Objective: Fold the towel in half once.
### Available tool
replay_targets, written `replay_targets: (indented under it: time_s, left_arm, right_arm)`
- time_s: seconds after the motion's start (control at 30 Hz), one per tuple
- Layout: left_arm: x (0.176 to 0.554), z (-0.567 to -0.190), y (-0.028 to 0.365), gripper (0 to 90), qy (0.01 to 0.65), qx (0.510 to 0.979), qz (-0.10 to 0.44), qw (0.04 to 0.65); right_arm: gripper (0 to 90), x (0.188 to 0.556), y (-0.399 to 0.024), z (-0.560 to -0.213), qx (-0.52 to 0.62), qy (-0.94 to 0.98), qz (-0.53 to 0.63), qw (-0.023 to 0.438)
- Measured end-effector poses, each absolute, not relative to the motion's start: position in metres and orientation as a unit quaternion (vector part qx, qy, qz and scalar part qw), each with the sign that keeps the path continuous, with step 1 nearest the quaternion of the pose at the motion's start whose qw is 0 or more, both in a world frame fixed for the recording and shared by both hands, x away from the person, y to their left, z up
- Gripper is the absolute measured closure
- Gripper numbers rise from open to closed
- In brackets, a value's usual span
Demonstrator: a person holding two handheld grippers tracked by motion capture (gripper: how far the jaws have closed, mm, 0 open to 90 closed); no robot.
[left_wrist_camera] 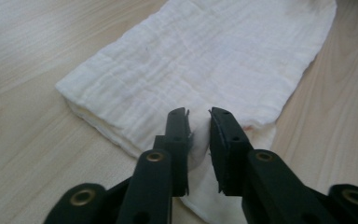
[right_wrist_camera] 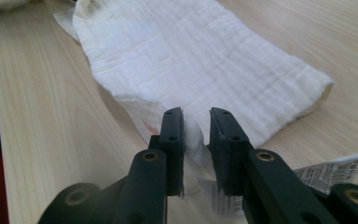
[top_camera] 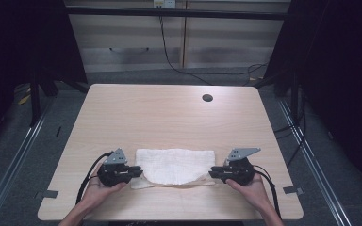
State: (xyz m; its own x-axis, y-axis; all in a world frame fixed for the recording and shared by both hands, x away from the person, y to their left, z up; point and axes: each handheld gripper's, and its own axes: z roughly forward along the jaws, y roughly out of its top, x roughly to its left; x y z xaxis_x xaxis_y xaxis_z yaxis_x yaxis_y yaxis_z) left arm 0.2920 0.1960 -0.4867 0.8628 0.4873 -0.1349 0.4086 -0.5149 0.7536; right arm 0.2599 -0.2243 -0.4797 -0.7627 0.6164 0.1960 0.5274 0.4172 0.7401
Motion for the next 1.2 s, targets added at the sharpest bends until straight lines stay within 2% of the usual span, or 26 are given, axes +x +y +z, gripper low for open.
replay_targets:
  time_s: [0.17,0.37,0.47,0.6,0.73,0.93,1.2]
  left_arm:
    - [0.291,-0.479,0.203,66.2,0.26,0.859,0.057,0.438]
    - [0.298,-0.474,0.21,62.8,0.276,0.845,0.058,0.454]
    - [0.303,-0.473,0.208,64.3,0.277,0.846,0.067,0.451]
    - [0.327,-0.476,0.195,74.4,0.288,0.846,0.059,0.445]
    - [0.341,-0.481,0.181,77.2,0.289,0.85,0.063,0.435]
    - [0.347,-0.497,0.174,76.4,0.296,0.863,0.069,0.405]
    - [0.337,-0.503,0.18,77.1,0.278,0.874,0.08,0.391]
  right_arm:
    - [70.0,0.258,-0.228,-0.471,0.341,0.833,0.432,0.06]
    - [66.2,0.259,-0.231,-0.464,0.345,0.825,0.443,0.063]
    - [67.6,0.262,-0.23,-0.465,0.347,0.825,0.44,0.063]
    - [73.3,0.282,-0.221,-0.469,0.348,0.834,0.422,0.065]
    - [75.8,0.306,-0.213,-0.476,0.358,0.838,0.406,0.072]
    - [75.7,0.32,-0.211,-0.491,0.375,0.838,0.389,0.072]
    - [74.0,0.31,-0.212,-0.498,0.376,0.851,0.355,0.09]
